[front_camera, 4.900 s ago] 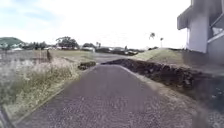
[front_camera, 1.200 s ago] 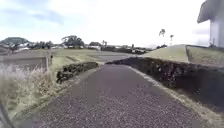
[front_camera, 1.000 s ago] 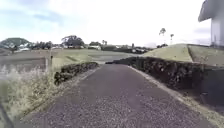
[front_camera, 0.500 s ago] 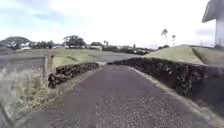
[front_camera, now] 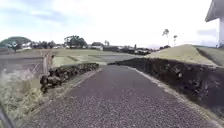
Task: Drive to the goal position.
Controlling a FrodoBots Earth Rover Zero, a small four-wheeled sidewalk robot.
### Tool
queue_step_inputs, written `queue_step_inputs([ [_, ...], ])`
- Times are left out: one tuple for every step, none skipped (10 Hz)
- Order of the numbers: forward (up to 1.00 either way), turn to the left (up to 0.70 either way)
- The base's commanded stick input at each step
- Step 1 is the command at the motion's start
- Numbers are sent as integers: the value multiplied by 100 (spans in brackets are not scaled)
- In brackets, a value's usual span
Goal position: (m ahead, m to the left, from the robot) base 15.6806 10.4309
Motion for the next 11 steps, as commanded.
queue_step_inputs([
  [70, -1],
  [70, -16],
  [70, -35],
  [70, -35],
  [70, -35],
  [70, -14],
  [70, 0],
  [70, 0],
  [70, 0],
  [70, 0],
  [70, 0],
])
